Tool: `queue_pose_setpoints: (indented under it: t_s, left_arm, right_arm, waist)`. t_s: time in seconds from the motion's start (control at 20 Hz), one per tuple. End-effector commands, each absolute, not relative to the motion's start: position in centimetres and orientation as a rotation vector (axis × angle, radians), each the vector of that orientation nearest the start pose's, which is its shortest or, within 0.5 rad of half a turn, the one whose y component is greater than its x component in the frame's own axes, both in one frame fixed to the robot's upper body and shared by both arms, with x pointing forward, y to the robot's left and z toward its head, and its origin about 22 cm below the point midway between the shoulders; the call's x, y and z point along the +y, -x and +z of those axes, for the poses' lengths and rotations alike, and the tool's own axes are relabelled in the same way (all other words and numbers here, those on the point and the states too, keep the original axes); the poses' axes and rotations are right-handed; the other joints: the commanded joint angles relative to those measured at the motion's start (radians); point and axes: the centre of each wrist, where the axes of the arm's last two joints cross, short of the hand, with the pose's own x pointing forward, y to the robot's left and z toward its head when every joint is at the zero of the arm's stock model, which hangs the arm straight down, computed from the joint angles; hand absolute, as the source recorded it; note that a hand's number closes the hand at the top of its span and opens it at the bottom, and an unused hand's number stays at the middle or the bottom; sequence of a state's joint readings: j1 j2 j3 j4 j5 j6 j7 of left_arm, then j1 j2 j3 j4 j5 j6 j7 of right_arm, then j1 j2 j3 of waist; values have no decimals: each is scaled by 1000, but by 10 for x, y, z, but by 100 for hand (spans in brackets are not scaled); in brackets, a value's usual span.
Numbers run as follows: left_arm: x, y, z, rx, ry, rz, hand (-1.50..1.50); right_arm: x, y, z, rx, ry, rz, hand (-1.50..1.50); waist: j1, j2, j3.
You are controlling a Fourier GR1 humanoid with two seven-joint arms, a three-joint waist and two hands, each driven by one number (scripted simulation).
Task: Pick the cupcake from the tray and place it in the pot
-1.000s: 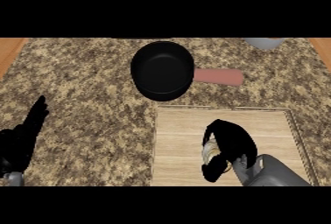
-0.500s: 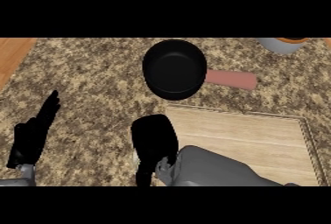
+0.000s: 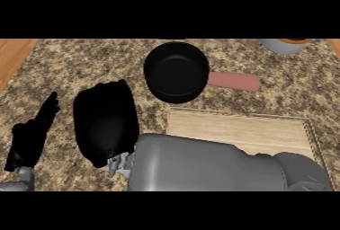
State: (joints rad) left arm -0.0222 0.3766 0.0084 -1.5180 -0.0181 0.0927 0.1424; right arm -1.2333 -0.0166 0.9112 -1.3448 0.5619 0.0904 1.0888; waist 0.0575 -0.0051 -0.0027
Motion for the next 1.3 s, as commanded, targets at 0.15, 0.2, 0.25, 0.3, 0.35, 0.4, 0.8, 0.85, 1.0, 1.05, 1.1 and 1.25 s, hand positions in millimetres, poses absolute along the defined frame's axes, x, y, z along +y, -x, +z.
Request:
queue_pose_setpoints:
  t_s: [0.15,0.2,0.25,0.3,0.35,0.4,0.8,0.85,1.0,1.05,1.1,1.25]
  left_arm:
    - [311,-252,19,-1395,-396,-189,0]
    - [310,-252,21,-1381,-412,-182,0]
    - [315,-249,13,-1385,-427,-166,0]
    - [322,-244,19,-1389,-406,-184,0]
    - [321,-251,19,-1387,-398,-173,0]
    - [317,-243,21,-1394,-425,-175,0]
    - [330,-251,19,-1376,-429,-129,0]
    - [335,-241,15,-1397,-426,-168,0]
    - [324,-246,17,-1411,-452,-168,0]
    - [308,-254,8,-1388,-416,-167,0]
    - [327,-244,16,-1410,-425,-169,0]
    - [316,-246,23,-1400,-396,-170,0]
  right_arm:
    - [89,-254,252,-1713,1001,979,150]
    - [90,-248,266,-1733,991,962,150]
    - [87,-256,273,-1727,980,928,150]
    - [86,-276,263,-1716,980,905,150]
    - [89,-266,256,-1737,978,890,150]
    - [85,-273,260,-1757,953,860,150]
    - [70,-331,257,-1799,960,793,150]
    - [65,-344,283,-1797,962,765,150]
    - [60,-361,279,-1792,968,777,150]
    - [51,-374,267,-1785,961,780,150]
    - [49,-379,252,-1778,971,780,150]
    - [46,-396,265,-1761,962,794,150]
  waist:
    - [-12,6,0]
    - [-16,2,1]
    - [-27,4,1]
    - [-9,8,1]
    - [-16,7,0]
    - [-16,6,2]
    - [-37,11,2]
    - [-28,12,1]
    - [-34,11,2]
    - [-35,15,1]
    - [-31,12,2]
    - [-15,16,1]
